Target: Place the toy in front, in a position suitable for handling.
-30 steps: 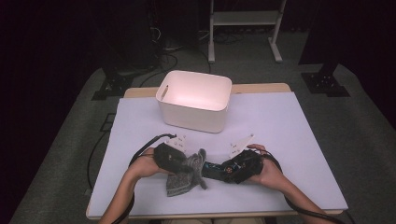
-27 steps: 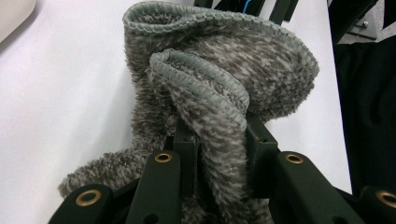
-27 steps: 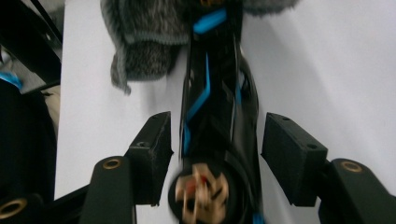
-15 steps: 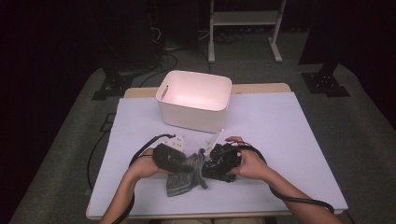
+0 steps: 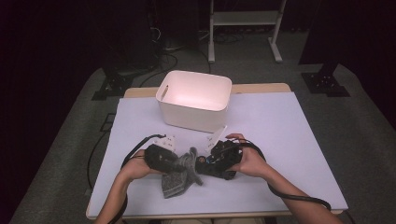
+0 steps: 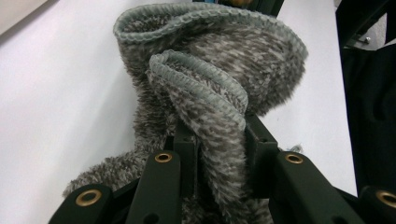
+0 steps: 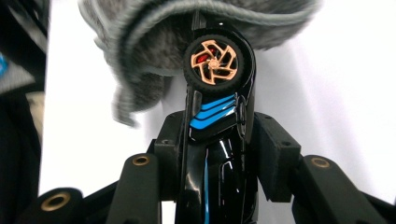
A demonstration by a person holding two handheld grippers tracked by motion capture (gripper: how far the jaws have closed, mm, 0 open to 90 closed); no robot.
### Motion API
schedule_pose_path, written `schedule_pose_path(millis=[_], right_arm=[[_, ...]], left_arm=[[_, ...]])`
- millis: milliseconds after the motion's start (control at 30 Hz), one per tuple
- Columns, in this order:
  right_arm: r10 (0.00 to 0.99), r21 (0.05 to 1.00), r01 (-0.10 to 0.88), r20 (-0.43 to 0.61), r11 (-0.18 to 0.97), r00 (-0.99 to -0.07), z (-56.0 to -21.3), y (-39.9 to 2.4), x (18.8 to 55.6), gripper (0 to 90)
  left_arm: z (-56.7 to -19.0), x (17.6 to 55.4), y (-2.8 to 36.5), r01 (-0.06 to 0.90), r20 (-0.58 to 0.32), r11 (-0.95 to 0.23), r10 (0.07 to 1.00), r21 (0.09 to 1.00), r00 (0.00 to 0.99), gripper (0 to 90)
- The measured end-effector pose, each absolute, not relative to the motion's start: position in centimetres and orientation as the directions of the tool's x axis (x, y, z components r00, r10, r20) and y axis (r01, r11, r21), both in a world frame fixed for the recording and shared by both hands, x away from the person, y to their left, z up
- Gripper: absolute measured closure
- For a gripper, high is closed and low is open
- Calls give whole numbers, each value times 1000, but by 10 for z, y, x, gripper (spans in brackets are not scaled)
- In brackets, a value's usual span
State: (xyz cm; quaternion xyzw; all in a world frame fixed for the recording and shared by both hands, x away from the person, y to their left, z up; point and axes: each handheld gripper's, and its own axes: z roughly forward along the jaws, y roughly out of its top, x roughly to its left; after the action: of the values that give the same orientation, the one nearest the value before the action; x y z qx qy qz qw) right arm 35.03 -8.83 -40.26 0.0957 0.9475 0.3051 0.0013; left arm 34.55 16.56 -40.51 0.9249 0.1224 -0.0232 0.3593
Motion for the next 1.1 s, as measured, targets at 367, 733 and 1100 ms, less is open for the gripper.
schedule_pose_path(millis=[367, 733, 1100], right_arm=[[215, 730, 198, 72, 654, -974, -393, -101, 350, 569], [178, 776, 184, 94, 604, -980, -390, -98, 346, 570], [193, 787, 204, 110, 583, -975, -391, -110, 343, 557]], left_arm=[[-374, 345, 160, 202, -117, -647, 172, 736, 978, 719], [-327, 333, 142, 85, -12, -697, 109, 712, 994, 721], [-322, 333, 126, 59, -7, -717, 75, 694, 997, 722]])
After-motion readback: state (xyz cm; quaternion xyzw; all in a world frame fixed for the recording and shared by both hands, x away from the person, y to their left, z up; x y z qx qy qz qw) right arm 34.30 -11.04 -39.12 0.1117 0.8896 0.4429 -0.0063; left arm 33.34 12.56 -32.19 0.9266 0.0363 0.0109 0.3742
